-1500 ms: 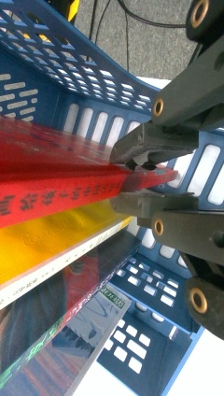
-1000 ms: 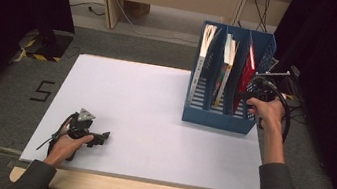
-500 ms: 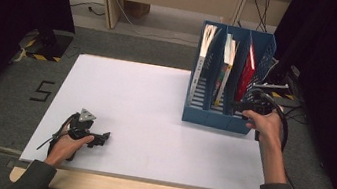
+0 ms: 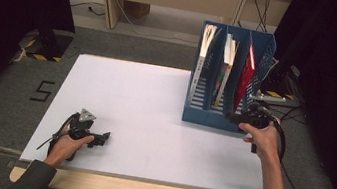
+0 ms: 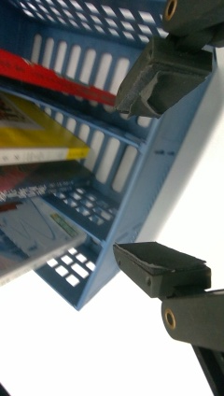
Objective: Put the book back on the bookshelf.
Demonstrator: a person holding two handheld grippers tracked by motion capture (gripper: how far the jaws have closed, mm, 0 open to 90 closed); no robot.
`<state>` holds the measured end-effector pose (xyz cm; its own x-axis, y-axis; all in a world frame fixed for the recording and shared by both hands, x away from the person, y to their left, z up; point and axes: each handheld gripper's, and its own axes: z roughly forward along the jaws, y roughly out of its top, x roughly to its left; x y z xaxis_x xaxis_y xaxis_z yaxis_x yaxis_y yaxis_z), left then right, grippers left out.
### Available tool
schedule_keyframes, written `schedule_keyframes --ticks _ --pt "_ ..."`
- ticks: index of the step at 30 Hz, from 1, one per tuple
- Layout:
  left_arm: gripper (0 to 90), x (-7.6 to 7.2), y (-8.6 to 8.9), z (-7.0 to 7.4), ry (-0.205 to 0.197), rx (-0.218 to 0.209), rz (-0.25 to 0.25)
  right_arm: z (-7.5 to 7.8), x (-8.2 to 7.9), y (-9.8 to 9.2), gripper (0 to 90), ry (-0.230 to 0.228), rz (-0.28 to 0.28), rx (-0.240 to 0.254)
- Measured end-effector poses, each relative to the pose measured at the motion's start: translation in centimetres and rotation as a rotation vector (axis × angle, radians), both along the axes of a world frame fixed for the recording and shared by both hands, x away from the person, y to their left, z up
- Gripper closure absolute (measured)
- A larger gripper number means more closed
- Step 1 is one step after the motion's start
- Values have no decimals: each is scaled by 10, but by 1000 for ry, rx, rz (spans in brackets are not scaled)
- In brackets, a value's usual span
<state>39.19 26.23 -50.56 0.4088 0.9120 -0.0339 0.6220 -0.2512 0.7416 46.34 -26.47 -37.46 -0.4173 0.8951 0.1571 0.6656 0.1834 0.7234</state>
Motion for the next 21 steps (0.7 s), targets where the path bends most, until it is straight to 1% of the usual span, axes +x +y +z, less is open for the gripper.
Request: schedule_keyframes --ticks 6,9,12,14,15,16,18,21 --pt "43 0 0 0 -1 0 0 -6 -16 4 275 -11 34 44" --pt "43 0 0 0 0 0 0 -10 -24 7 271 -25 38 46" --pt "43 0 0 0 -1 0 0 -15 -29 8 271 -28 49 76" --pt "42 0 0 0 0 1 0 -19 -33 9 270 -34 48 67" --pt "42 0 0 0 -1 1 0 -20 -35 10 269 -28 49 55" --pt "42 0 0 0 -1 1 0 -21 -36 10 268 -23 56 52" --pt "42 0 0 0 -1 3 -1 -21 -39 10 268 -23 58 71" --pt "42 0 0 0 0 4 -2 -25 -44 12 265 -18 64 64"
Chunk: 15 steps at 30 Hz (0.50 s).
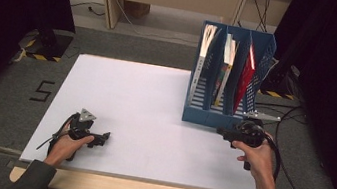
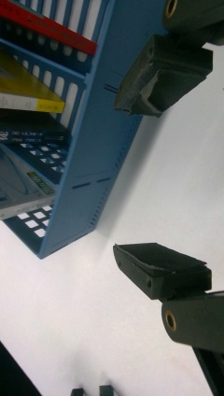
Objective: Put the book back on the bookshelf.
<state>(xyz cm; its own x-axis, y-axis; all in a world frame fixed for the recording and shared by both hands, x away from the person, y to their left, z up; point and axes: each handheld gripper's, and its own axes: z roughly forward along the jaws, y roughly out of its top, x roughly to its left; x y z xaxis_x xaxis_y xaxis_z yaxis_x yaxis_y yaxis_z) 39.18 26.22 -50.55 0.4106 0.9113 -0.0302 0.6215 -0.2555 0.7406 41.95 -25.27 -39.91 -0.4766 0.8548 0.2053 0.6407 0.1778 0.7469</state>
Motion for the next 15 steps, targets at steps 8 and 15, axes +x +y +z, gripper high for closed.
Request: schedule_keyframes --ticks 8,15 --pt "42 0 0 0 0 0 0 -7 -9 6 245 16 18 22" --pt "42 0 0 0 -1 1 -1 -16 -15 17 225 40 53 26"
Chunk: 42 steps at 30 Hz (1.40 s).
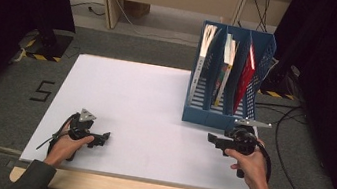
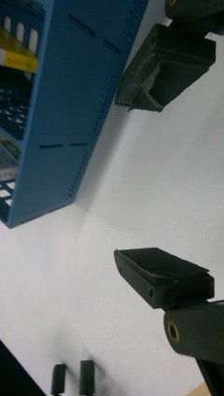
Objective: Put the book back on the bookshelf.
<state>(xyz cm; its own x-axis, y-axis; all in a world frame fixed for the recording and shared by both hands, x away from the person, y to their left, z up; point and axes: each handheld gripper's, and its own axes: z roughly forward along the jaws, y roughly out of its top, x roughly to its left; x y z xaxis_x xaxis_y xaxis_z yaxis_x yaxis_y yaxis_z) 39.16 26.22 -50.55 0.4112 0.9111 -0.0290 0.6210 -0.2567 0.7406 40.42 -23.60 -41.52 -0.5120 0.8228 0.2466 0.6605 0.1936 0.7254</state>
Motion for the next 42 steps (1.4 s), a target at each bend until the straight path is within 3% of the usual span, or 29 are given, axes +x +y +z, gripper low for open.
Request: schedule_keyframes --ticks 8,12,27,30,33,37,42 --pt "42 0 0 0 0 2 -1 -16 -5 6 231 34 32 3" --pt "42 0 0 0 0 1 -1 -25 -7 7 231 41 36 -34" --pt "42 0 0 0 0 2 -1 -47 -16 4 232 83 25 -73" --pt "42 0 0 0 0 3 -1 -52 -19 4 233 100 33 -30" --pt "42 0 0 0 0 3 -1 -56 -22 7 222 79 39 -102" --pt "42 0 0 0 0 3 -1 -65 -25 11 219 90 47 -157" --pt "42 0 0 0 0 3 -2 -68 -32 12 183 51 55 -174"
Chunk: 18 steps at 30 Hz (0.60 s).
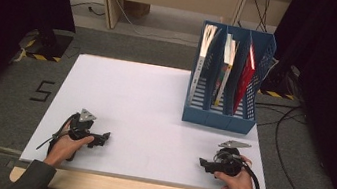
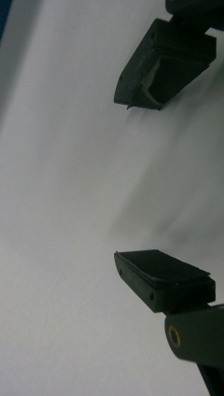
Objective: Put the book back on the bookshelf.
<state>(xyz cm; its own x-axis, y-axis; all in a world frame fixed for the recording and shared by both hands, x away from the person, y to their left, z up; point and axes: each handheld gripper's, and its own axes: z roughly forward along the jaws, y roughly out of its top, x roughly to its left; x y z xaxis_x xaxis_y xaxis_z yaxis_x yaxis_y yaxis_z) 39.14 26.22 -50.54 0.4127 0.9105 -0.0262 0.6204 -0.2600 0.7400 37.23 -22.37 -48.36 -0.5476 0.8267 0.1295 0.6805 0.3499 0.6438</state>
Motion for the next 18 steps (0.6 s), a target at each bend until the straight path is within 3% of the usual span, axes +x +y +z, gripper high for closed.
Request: schedule_keyframes --ticks 3,7,18 --pt "42 0 0 0 0 0 0 -4 -5 2 159 -40 23 -19" --pt "42 0 0 0 -1 0 0 -8 -11 9 138 -99 53 -95" --pt "42 0 0 0 -1 1 0 -11 -13 8 134 -118 50 -82"
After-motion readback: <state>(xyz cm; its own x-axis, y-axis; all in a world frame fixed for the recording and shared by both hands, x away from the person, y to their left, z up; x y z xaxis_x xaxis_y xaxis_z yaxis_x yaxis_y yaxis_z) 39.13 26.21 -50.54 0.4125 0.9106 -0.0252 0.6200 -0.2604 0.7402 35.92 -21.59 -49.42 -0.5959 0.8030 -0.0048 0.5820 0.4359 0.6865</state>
